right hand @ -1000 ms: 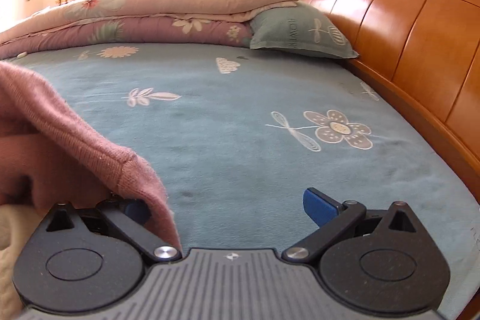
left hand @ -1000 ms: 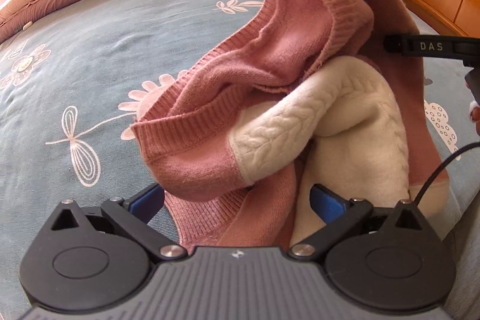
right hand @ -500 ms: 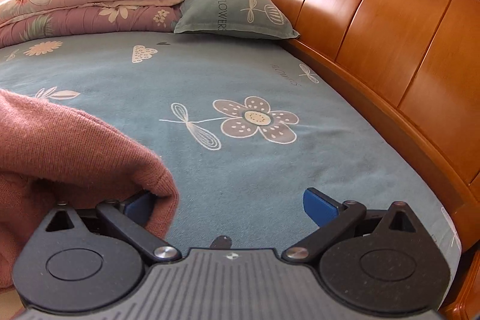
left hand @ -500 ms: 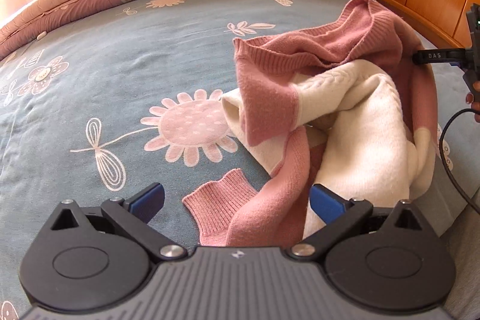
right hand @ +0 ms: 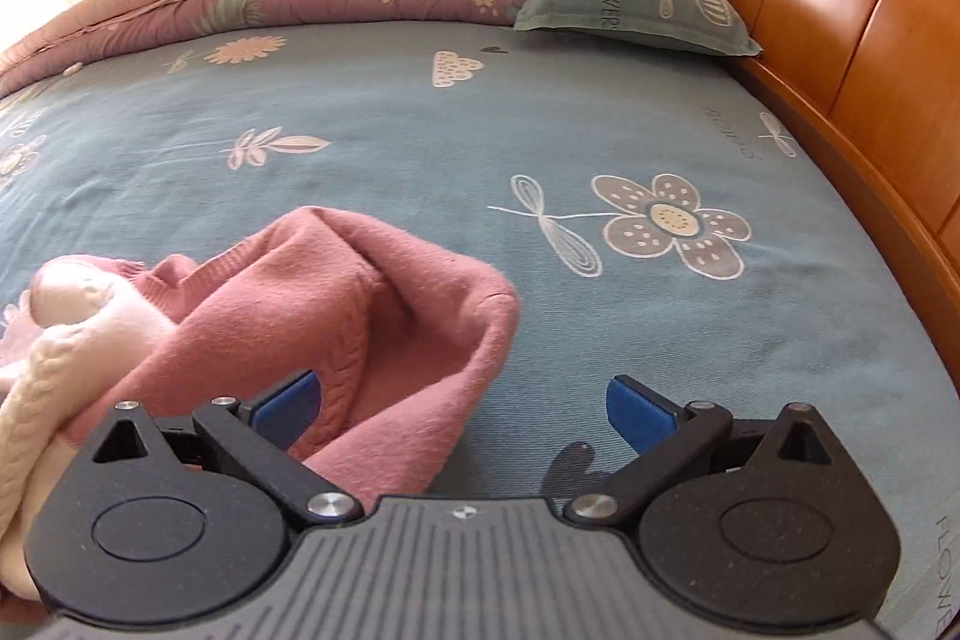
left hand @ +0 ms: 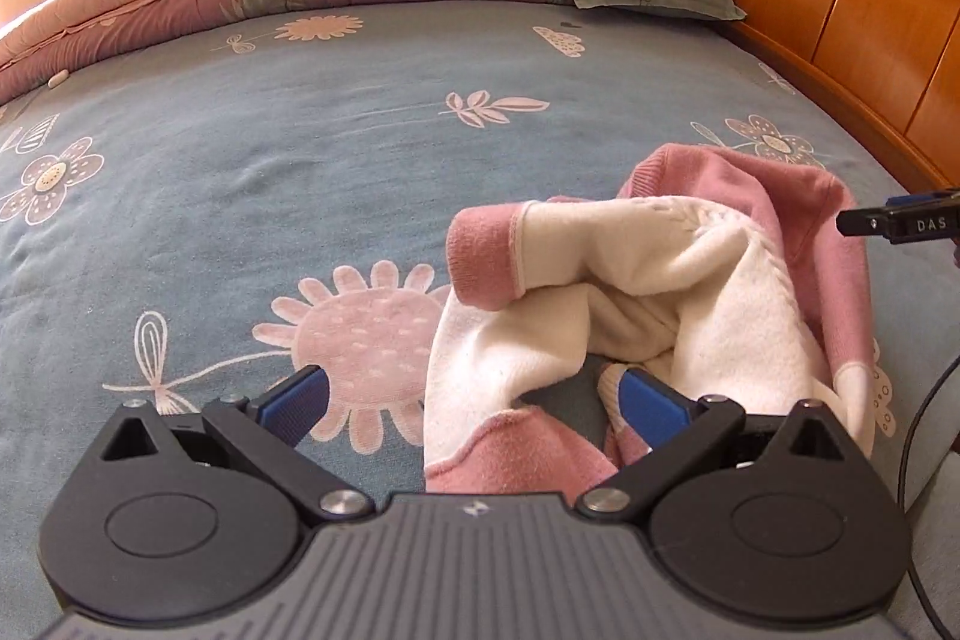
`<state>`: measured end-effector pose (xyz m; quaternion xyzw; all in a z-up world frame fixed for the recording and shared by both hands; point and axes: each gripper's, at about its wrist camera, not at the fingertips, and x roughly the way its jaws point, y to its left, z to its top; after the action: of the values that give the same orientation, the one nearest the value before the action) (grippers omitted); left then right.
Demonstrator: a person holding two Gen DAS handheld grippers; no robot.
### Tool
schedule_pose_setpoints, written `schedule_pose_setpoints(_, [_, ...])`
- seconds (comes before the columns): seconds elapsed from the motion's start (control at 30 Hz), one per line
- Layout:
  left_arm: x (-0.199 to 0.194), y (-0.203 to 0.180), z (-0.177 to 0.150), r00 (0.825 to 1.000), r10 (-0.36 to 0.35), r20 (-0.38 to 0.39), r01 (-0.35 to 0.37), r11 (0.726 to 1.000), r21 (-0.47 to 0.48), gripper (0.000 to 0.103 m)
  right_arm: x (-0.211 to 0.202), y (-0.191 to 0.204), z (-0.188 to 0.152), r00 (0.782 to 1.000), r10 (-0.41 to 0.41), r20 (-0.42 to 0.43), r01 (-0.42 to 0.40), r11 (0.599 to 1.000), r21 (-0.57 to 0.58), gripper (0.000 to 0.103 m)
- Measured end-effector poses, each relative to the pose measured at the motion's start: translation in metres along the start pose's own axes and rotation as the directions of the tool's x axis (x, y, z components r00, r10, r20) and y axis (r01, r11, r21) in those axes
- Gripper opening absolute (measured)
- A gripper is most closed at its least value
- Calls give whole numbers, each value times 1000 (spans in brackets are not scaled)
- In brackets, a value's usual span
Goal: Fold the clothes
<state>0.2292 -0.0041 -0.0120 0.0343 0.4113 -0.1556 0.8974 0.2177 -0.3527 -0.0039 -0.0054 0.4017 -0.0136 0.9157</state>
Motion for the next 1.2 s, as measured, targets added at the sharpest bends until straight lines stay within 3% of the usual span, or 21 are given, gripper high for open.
schedule_pose_setpoints(0.2, [30,-4,17,1000,-14,10,14,997,76,100,-15,39,-6,984,177,10,-176,982,-62,103])
schedule_pose_setpoints(0.37, [60,-1,22,993,-116,33,113,990,90,87,-4,61,-17,958,286,-26,-287,954,-90,103])
schedule_pose_setpoints(0.43, [73,2,22,987,-156,31,154,985,72,81,5,65,-22,950,308,-47,-311,946,-90,103])
schedule_pose_setpoints(0.73, [95,15,17,965,-257,60,255,966,35,81,38,58,-45,929,356,-107,-361,932,-40,103])
schedule_pose_setpoints(0.87, [103,14,39,977,-202,68,197,978,62,81,41,56,-47,930,355,-96,-359,933,-23,103])
schedule_pose_setpoints(0.97, [123,16,60,990,-141,28,139,988,66,80,39,59,-48,936,339,-93,-343,939,-30,103])
schedule_pose_setpoints(1.13, [153,12,91,1000,-10,23,7,996,87,78,38,61,-49,943,318,-96,-322,946,-30,103])
schedule_pose_setpoints(1.2, [161,13,99,1000,4,6,-5,998,67,77,38,61,-50,945,315,-93,-318,948,-21,103])
